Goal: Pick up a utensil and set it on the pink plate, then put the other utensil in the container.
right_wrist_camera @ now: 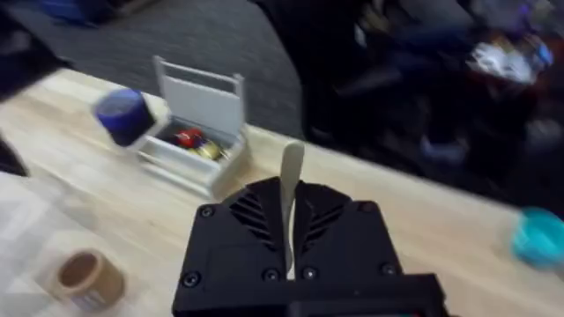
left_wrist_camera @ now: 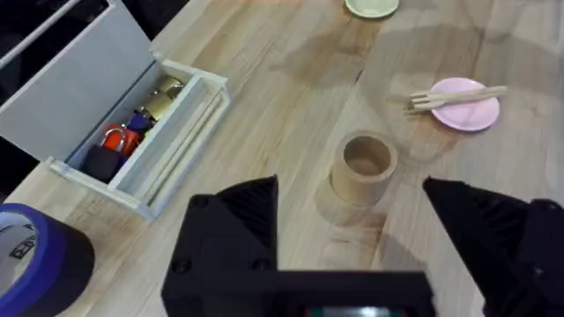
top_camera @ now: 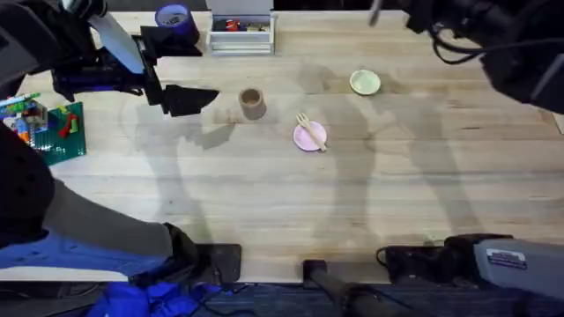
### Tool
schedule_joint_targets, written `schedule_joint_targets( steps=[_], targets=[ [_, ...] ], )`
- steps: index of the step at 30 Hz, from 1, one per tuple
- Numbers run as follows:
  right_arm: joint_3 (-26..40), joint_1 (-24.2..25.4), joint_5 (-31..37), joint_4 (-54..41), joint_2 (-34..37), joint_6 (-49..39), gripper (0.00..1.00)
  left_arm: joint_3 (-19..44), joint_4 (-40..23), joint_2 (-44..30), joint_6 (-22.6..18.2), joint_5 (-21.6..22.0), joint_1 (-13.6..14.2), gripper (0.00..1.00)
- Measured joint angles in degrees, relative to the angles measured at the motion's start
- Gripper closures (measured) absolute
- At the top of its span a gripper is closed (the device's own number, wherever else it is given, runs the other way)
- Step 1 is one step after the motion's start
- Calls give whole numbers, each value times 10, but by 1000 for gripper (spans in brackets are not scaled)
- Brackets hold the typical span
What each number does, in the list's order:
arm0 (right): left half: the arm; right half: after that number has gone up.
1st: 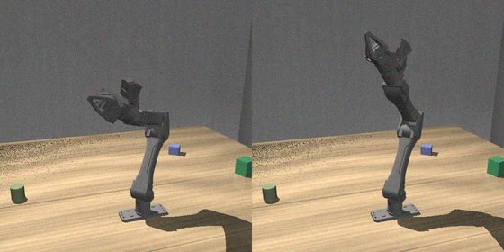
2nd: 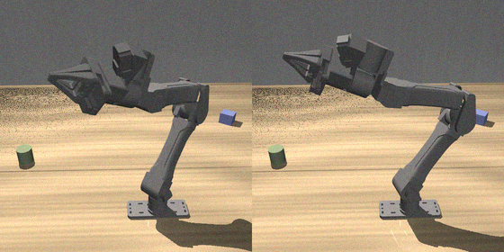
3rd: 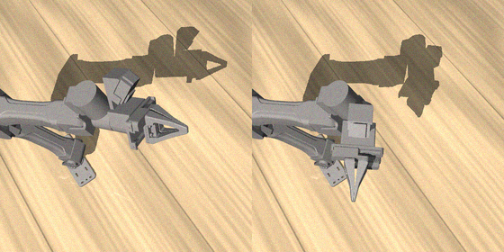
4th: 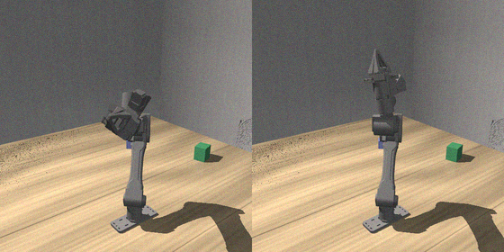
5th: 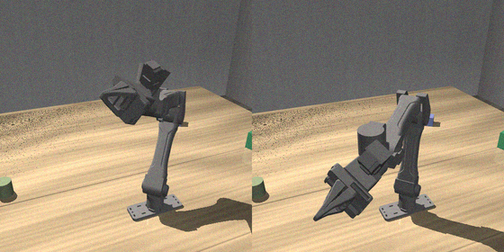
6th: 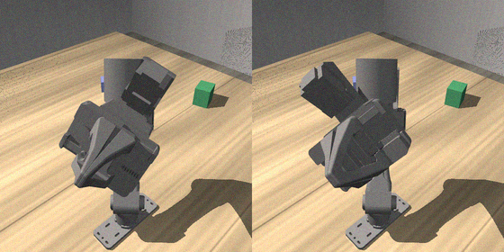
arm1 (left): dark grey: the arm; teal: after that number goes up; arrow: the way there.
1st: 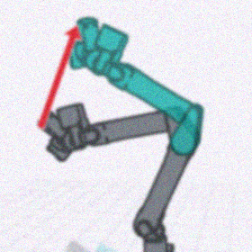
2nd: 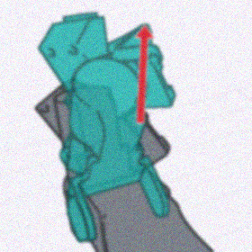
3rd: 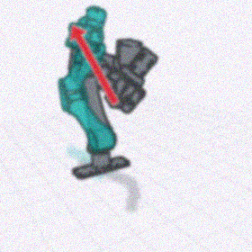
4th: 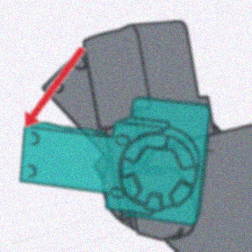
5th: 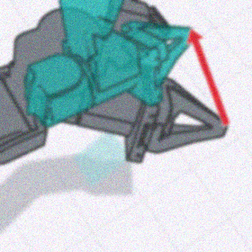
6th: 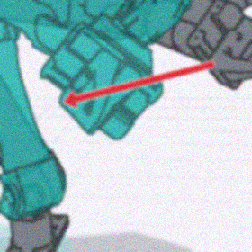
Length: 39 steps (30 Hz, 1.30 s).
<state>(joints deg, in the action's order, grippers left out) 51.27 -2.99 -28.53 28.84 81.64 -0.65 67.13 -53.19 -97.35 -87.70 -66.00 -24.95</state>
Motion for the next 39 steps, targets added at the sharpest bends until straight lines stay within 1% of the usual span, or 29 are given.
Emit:
schedule_joint_targets(
  steps=[3, 9, 14, 19, 28, 32, 39],
  targets=[
    [0, -16, -36, 74, 32, 15, 965, 0, 0, 0, 0, 0, 0, 7],
    [0, -40, -103, 184, 107, 44, 965, 0, 0, 0, 0, 0, 0, 8],
    [0, -59, -136, 277, 158, 78, 965, 0, 0, 0, 0, 0, 0, 7],
    [0, -80, -158, 340, 194, 101, 965, 0, 0, 0, 0, 0, 0, 7],
    [0, -138, -165, 432, 226, 111, 965, 0, 0, 0, 0, 0, 0, 7],
    [0, -160, -162, 445, 240, 112, 965, 0, 0, 0, 0, 0, 0, 8],
    [0, -191, -134, 466, 263, 112, 965, 0, 0, 0, 0, 0, 0, 7]
  ],
)
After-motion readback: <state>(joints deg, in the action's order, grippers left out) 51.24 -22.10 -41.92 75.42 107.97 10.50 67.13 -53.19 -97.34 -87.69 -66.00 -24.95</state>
